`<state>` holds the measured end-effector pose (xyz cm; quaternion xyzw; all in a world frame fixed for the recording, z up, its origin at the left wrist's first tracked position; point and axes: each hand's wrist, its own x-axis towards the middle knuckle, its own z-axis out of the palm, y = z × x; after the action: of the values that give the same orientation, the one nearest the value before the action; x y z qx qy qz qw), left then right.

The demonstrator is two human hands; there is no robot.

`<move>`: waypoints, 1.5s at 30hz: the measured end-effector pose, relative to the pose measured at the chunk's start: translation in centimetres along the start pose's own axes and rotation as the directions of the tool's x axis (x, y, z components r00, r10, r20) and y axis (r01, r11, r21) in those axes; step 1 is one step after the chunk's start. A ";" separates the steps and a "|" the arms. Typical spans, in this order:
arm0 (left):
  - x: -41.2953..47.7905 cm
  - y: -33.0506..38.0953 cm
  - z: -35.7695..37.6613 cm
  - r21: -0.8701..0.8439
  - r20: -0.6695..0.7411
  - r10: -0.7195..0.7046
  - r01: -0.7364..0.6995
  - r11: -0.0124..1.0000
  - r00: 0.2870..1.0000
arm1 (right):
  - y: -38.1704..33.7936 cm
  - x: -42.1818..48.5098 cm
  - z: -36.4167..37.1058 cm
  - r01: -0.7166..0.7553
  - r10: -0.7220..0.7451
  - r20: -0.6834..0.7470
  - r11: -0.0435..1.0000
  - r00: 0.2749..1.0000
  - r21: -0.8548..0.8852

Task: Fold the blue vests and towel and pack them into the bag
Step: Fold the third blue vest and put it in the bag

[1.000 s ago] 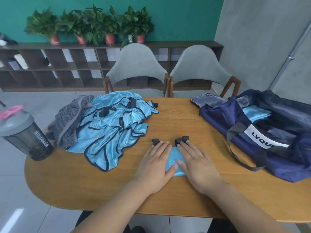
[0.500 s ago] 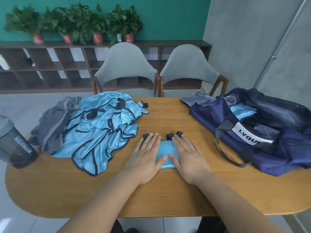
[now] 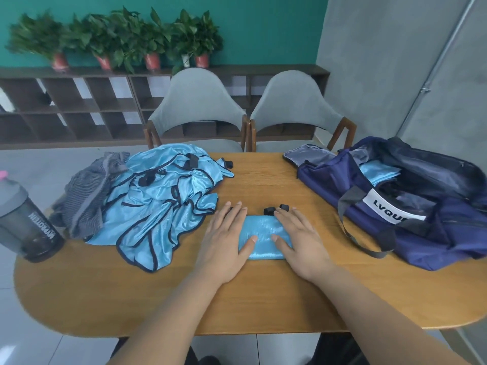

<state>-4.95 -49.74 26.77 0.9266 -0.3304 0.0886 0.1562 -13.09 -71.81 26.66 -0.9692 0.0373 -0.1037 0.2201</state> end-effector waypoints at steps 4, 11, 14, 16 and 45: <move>-0.1 -0.2 0.3 -0.074 -0.091 -0.020 0.013 0.997 0.996 | -0.8 1.2 -1.5 0.152 -0.159 -0.055 0.982 0.986 -0.113; -0.3 -0.5 0.0 -0.161 -0.181 -0.151 0.122 0.979 0.972 | -2.8 5.9 -2.3 0.205 -0.105 0.272 0.906 0.957 -0.369; -0.2 -0.6 -0.4 -0.217 -0.217 -0.229 0.182 0.959 0.949 | -3.5 5.8 -3.4 0.153 -0.028 0.251 0.857 0.968 -0.492; -0.2 -0.8 -0.5 -0.262 -0.215 -0.295 0.236 0.936 0.931 | -3.7 5.1 -4.1 0.096 0.039 0.229 0.830 0.973 -0.549; 3.3 11.9 -8.0 -0.789 0.509 -0.213 0.551 0.271 0.834 | -0.6 -4.7 -6.5 -0.420 0.547 0.097 0.504 0.831 0.755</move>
<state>-10.50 -57.59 37.83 0.7329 -0.1052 -0.2930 0.6050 -19.05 -73.43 31.76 -0.7281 0.2779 -0.1181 0.6154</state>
